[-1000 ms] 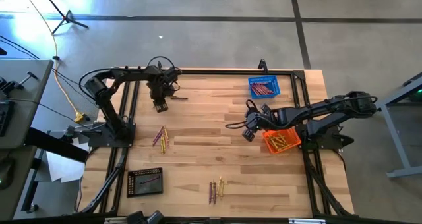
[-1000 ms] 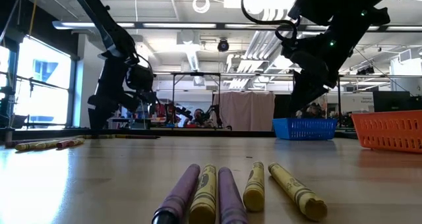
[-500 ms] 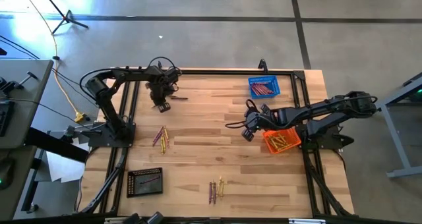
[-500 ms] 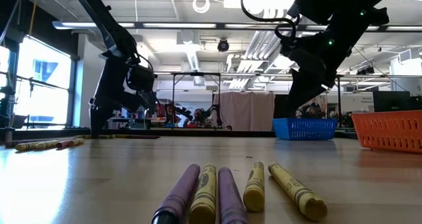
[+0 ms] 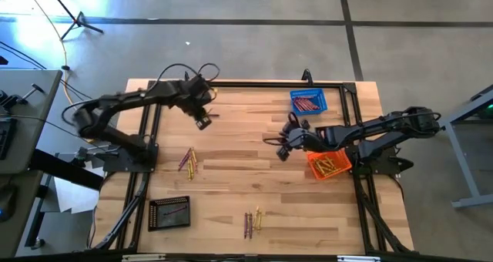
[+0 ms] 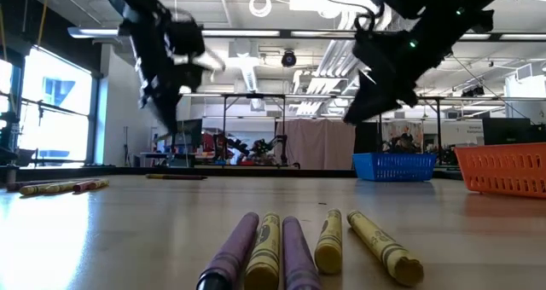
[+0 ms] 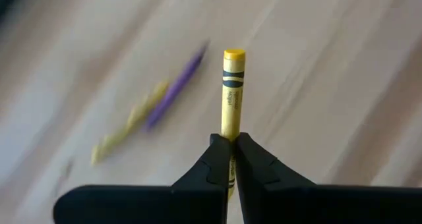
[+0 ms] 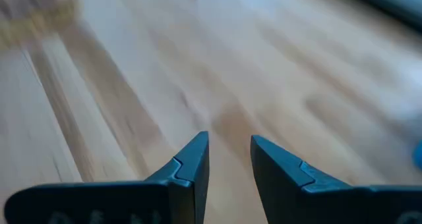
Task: Sort crayons
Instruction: Put the yellow crayon into the orange basket
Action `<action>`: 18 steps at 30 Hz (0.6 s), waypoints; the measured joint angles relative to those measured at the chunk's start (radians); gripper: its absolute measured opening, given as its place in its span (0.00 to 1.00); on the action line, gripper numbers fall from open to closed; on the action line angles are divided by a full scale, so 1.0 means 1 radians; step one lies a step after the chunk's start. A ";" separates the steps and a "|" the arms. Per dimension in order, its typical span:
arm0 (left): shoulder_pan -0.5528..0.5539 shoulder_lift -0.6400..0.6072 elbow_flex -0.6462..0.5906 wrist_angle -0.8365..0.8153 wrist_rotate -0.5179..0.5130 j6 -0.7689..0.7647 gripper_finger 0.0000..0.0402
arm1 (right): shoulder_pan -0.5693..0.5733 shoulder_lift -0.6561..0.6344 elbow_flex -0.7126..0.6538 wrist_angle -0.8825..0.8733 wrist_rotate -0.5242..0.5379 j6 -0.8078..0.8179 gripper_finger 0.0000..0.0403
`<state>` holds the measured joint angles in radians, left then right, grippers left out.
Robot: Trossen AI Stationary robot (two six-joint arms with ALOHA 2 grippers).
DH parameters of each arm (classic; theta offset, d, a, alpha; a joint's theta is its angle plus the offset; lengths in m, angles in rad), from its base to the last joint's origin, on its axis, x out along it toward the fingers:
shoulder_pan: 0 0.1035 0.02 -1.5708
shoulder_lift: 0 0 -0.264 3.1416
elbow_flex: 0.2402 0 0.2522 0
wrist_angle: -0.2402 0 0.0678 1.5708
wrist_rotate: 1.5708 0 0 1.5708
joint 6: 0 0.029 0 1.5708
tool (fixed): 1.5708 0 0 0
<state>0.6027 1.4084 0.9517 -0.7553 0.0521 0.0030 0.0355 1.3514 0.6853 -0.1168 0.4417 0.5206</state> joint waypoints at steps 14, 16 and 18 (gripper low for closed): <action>-0.361 -0.105 -0.141 0.803 -0.084 -0.099 0.00 | -0.003 0.110 0.000 0.700 0.030 -0.326 0.25; -0.394 -0.091 -0.141 0.823 -0.117 -0.100 0.00 | -0.003 0.111 0.000 0.713 -0.013 -0.338 0.27; -0.424 -0.072 -0.141 0.854 -0.154 -0.111 0.00 | -0.003 0.111 0.000 0.728 -0.068 -0.339 0.29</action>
<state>0.1786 1.3368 0.8104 0.0986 -0.1021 -0.1081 0.0326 1.4620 0.6849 0.6111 0.3734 0.1820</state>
